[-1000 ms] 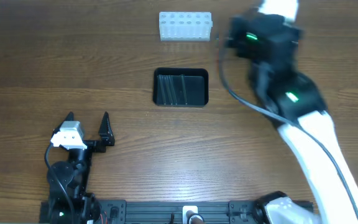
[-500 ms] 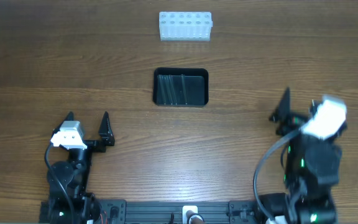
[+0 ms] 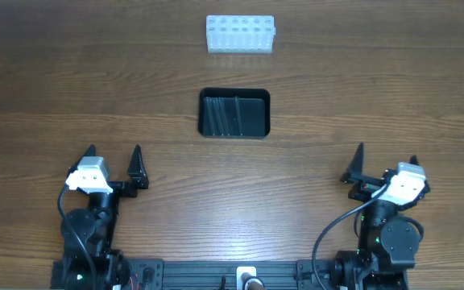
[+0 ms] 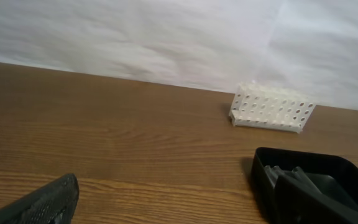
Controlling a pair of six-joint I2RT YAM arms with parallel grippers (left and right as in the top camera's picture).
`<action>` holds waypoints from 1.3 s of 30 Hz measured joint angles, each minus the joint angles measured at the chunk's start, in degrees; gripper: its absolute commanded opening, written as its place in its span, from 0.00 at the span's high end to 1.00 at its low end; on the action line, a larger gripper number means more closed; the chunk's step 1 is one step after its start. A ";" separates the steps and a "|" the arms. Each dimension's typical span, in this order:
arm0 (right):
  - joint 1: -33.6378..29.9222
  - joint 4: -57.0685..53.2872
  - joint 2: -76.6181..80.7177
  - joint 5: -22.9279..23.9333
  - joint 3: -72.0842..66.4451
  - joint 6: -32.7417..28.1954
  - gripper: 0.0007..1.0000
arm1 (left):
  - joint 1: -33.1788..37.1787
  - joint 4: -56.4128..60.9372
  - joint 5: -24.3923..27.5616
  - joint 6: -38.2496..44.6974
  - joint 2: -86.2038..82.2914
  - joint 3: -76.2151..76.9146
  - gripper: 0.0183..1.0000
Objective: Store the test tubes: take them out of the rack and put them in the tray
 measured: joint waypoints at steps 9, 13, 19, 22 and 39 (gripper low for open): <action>4.33 8.39 0.00 -1.20 -9.07 -2.69 0.01 | -0.02 0.00 0.00 0.00 0.00 0.00 0.00; 5.40 8.94 0.02 -0.85 -11.47 -3.13 0.01 | 0.00 0.00 0.00 0.00 0.00 0.00 0.00; 5.46 11.45 0.00 -0.83 -12.07 -3.30 0.01 | -0.02 0.00 0.00 0.00 0.02 0.00 0.00; 5.49 11.63 0.00 -0.83 -12.50 -3.30 0.01 | -0.02 0.00 0.00 0.00 0.00 0.00 0.00; 5.49 11.65 -0.07 -0.83 -12.55 -3.32 0.01 | -0.02 0.00 0.00 0.00 0.00 0.00 0.00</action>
